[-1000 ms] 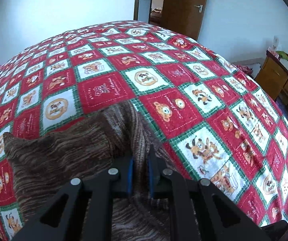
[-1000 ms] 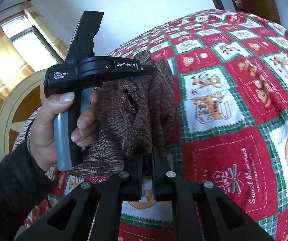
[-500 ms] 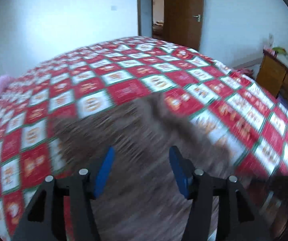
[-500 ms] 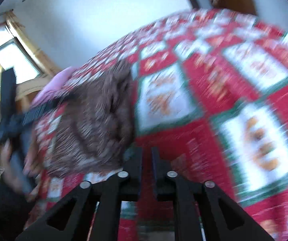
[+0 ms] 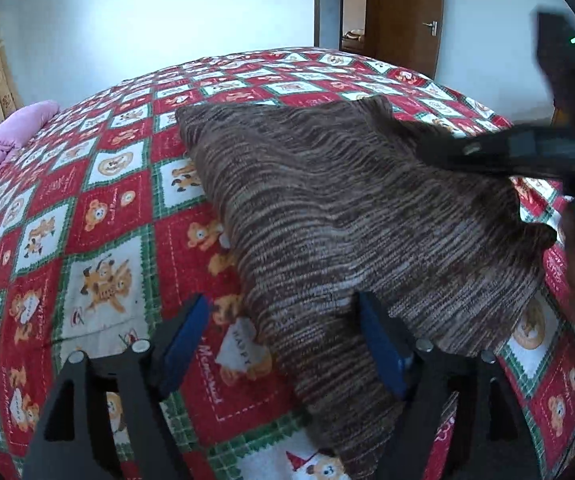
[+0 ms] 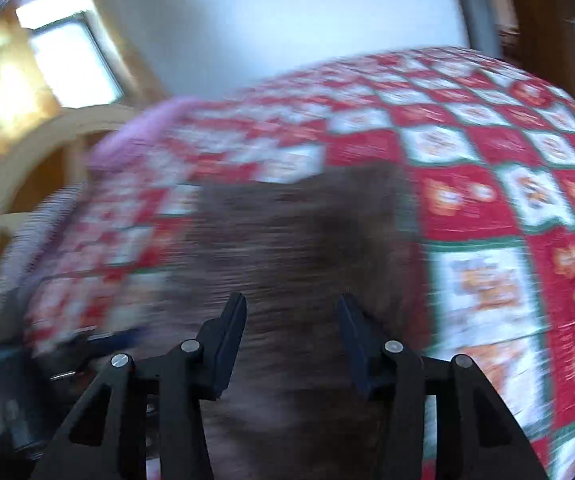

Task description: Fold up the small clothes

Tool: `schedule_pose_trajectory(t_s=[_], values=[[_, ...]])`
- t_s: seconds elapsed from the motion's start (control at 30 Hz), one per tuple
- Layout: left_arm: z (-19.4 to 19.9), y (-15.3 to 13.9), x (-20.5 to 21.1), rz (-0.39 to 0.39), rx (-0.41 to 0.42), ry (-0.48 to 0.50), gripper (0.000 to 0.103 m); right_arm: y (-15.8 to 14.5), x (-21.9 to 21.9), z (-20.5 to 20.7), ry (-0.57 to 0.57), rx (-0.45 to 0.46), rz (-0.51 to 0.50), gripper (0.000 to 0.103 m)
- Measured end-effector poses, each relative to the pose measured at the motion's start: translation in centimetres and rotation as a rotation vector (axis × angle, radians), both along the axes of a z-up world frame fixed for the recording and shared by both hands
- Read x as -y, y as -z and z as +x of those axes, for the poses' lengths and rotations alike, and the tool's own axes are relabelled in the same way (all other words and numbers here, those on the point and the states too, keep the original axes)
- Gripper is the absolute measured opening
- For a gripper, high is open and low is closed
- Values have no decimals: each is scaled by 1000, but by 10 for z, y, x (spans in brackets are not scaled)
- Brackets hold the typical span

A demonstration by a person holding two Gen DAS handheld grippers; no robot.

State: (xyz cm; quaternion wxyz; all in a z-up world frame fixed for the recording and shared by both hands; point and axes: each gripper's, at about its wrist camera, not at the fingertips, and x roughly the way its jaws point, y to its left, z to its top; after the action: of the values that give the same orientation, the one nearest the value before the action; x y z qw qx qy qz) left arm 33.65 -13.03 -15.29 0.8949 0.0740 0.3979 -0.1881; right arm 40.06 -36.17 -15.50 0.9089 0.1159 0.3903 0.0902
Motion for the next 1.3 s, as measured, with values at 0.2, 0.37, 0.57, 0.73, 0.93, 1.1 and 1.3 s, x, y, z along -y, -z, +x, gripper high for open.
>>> schedule_pose_trajectory(t_s=[0.2, 0.37, 0.57, 0.73, 0.93, 1.1, 1.3], values=[[0, 3, -11, -50, -25, -3, 87, 2, 40, -3, 152, -22, 51, 49], [-5, -2, -26, -128, -5, -34, 87, -34, -1, -9, 11, 97, 23, 49], [-11, 4, -21, -45, -15, -61, 98, -20, -77, 8, -231, 35, -107, 49], [-12, 9, -26, -67, -66, -37, 101, 9, -82, 3, -205, 23, -213, 49], [-9, 10, -34, -116, -99, -45, 101, 0, -36, -54, -129, 56, -170, 49], [-15, 0, -34, -117, -64, -54, 101, 7, -19, -80, -166, 84, -170, 49], [5, -7, -29, -148, -87, -89, 101, -7, 19, -62, -86, 141, -36, 49]])
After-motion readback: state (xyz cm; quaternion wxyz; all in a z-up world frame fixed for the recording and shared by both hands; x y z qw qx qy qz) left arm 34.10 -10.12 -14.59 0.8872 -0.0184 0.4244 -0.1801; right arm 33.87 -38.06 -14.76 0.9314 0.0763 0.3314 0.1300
